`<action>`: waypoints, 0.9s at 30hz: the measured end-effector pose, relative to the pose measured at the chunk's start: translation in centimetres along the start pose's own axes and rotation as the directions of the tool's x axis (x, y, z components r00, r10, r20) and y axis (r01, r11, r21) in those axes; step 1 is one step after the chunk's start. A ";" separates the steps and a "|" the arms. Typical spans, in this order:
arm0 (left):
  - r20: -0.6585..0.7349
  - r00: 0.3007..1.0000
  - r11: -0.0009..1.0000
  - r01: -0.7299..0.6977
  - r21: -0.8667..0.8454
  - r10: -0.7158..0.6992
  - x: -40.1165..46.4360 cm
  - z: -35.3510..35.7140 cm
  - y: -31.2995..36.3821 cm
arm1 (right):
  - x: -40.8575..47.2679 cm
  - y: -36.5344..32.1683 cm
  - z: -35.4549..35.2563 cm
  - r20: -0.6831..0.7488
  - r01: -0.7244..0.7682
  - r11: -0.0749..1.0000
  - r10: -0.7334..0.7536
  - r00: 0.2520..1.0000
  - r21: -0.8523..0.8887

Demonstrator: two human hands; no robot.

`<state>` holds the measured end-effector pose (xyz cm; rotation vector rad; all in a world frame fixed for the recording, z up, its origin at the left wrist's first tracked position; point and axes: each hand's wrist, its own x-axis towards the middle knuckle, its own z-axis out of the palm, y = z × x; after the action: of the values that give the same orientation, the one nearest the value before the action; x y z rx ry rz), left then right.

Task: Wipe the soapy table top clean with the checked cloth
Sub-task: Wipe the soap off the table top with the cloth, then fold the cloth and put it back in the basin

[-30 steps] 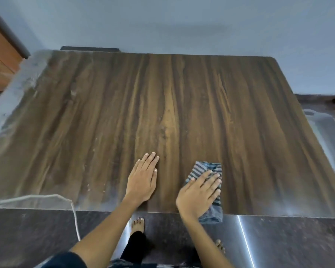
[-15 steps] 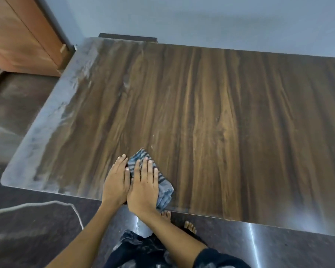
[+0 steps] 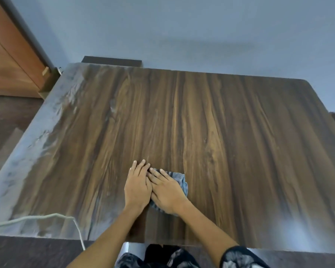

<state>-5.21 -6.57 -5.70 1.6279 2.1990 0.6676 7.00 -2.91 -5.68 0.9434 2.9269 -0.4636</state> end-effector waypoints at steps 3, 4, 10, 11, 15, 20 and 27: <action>-0.015 1.000 1.000 0.025 0.014 -0.024 4.6 0.4 0.9 | 3.4 2.9 -1.1 -0.029 -0.040 0.999 0.039 0.999 -0.024; -0.019 1.000 1.000 0.025 0.017 -0.025 6.2 0.6 1.2 | 4.5 4.0 -1.6 -0.032 -0.052 0.998 0.051 0.998 -0.038; 0.012 0.999 0.999 -0.038 0.016 0.037 17.6 2.3 3.8 | 11.0 12.2 -4.8 -0.039 -0.126 0.991 0.125 0.991 -0.046; 0.019 0.998 0.998 -0.054 0.029 0.054 19.3 2.6 4.3 | 12.0 13.7 -5.3 -0.045 -0.127 0.991 0.125 0.991 -0.050; 0.067 0.991 0.989 -0.124 0.084 0.118 25.3 3.5 5.1 | 16.1 19.4 -7.5 -0.045 -0.098 0.995 0.097 0.994 -0.008; 0.164 0.975 0.984 -0.164 0.076 0.150 29.2 3.1 5.5 | 18.1 22.4 -9.3 -0.199 -0.126 0.861 0.253 0.947 0.493; 0.265 0.961 0.958 -0.144 0.248 0.076 29.4 0.8 6.1 | 16.4 22.0 -9.7 -0.243 -0.265 0.879 0.379 0.893 0.395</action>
<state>-8.64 23.14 -2.55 1.8619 2.0899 0.1790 6.91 26.12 -4.33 1.6702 2.9002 -0.9141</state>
